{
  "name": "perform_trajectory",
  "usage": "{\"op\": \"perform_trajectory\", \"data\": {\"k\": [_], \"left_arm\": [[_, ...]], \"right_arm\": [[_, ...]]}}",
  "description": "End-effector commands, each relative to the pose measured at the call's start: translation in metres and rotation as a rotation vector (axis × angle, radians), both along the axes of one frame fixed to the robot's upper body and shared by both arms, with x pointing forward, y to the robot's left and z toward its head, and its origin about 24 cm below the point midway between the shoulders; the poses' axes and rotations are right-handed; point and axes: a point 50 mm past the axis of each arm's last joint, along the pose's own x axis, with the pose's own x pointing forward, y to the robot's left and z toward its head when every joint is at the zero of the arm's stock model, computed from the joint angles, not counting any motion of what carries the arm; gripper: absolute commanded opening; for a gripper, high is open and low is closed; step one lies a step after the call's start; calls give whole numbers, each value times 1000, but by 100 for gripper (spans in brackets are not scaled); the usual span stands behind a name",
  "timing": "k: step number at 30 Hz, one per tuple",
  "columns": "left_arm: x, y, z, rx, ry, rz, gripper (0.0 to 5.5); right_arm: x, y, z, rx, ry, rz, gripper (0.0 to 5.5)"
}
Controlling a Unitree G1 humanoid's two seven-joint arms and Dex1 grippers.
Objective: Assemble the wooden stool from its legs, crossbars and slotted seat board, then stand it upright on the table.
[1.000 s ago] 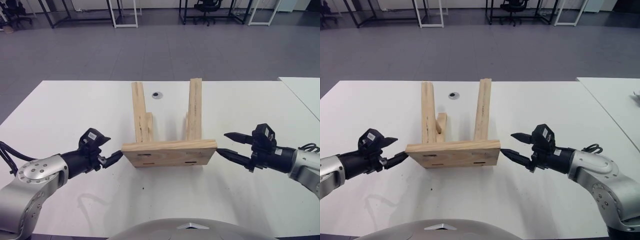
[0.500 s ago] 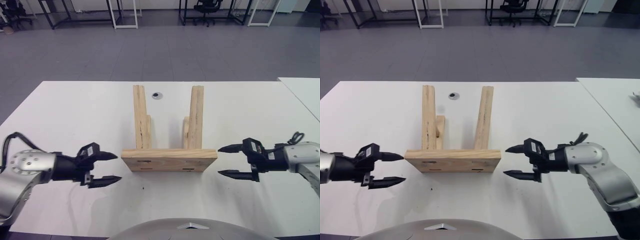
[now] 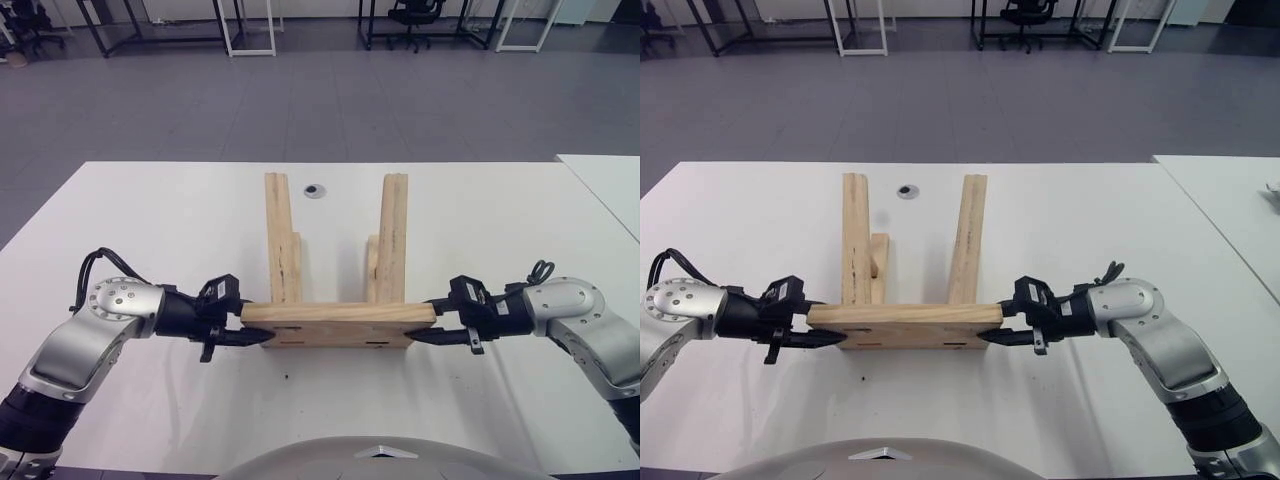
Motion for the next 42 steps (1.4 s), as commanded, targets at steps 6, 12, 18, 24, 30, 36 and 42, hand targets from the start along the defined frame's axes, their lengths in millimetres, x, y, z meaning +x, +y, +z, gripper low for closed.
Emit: {"op": "perform_trajectory", "data": {"k": [6, 12, 18, 24, 30, 36, 42], "left_arm": [[-13, -3, 221, -559, -39, -297, 167], [22, 20, 227, -818, 667, -302, 132], [94, 16, 174, -1131, 1020, -120, 131], [89, 13, 98, -1049, 1273, 67, 133], [63, 26, 81, -906, 1310, 144, 243], [37, 53, 73, -822, 1310, 302, 356], [21, 96, 59, -774, 1128, 643, 448]], "right_arm": [[-12, -18, 214, 425, 56, 313, 147], [10, -23, 245, 670, 789, 519, 133], [72, -26, 184, 885, 1197, 267, 134], [51, -18, 98, 736, 1637, 148, 136], [50, -37, 59, 686, 1578, -181, 248], [47, -66, 69, 757, 1453, -321, 368], [47, -95, 66, 848, 1214, -536, 464]]}}
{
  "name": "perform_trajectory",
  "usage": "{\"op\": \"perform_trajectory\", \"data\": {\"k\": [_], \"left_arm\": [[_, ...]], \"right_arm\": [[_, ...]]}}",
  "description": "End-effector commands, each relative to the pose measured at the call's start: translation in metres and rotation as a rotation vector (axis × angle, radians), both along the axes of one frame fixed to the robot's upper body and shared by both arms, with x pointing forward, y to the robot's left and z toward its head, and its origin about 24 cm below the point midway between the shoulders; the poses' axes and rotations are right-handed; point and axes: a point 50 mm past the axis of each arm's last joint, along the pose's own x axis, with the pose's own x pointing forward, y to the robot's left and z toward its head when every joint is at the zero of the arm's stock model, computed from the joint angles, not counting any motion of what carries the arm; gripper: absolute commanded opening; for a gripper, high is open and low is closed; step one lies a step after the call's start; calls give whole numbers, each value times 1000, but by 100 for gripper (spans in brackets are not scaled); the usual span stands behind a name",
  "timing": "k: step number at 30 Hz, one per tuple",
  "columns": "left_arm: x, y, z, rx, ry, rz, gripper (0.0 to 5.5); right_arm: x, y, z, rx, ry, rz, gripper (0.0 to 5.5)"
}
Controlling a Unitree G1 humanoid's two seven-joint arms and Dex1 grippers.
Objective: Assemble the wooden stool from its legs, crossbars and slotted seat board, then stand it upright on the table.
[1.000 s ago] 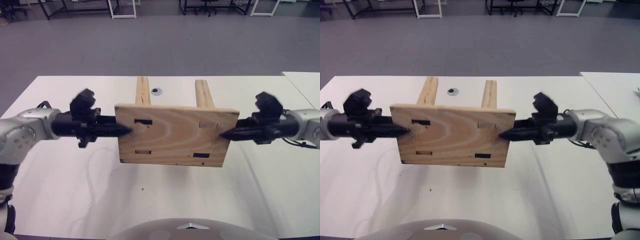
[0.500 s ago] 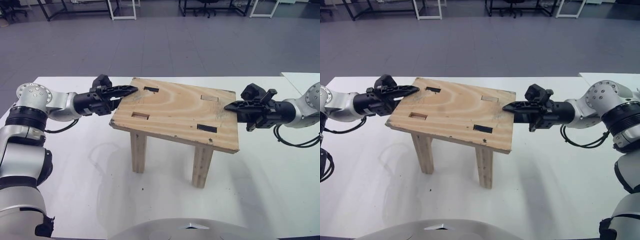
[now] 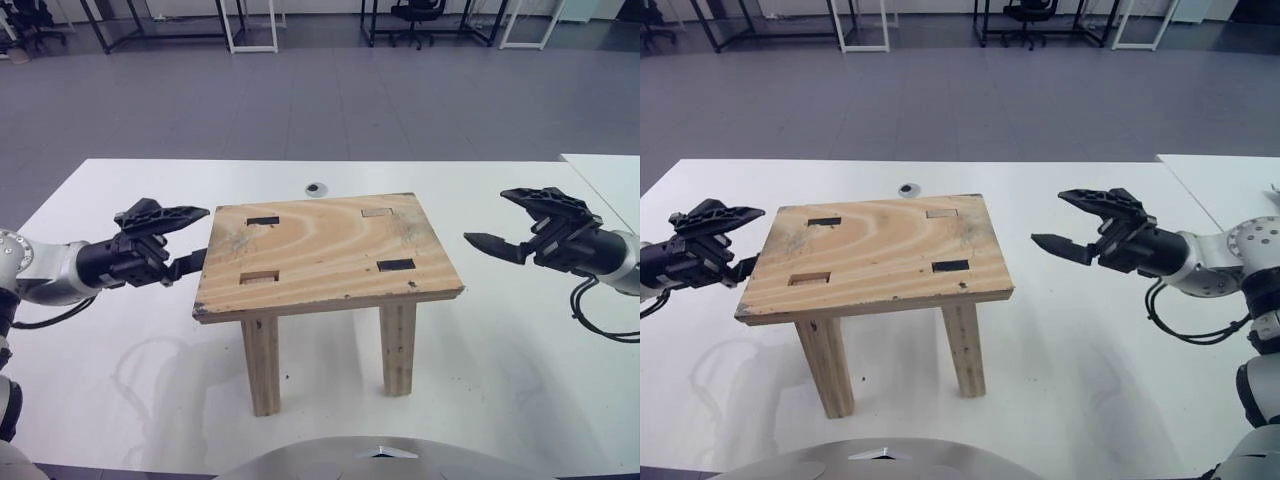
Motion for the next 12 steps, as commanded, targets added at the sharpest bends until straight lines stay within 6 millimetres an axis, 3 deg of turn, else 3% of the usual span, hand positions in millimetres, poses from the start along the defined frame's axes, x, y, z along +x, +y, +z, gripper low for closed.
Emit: {"op": "perform_trajectory", "data": {"k": [1, 2, 4, 5, 7, 9, 12], "left_arm": [[-4, 37, 10, 209, -103, 197, 465], [3, 49, 12, 328, -213, 286, 490], [41, 73, -4, 823, -541, 571, 507], [58, 76, -12, 1058, -670, 680, 507], [75, 63, -38, 1379, -831, 789, 507], [76, 46, -60, 1455, -869, 883, 507], [74, 35, -75, 1451, -906, 937, 507]], "right_arm": [[17, -15, -7, -195, -168, -253, 464], [30, -22, -15, -352, -275, -392, 464], [55, -33, -46, -867, -560, -664, 464], [61, -34, -58, -1044, -675, -764, 464], [61, -24, -85, -1286, -802, -877, 464], [63, -8, -99, -1431, -896, -936, 464], [73, 4, -103, -1456, -969, -1002, 464]]}}
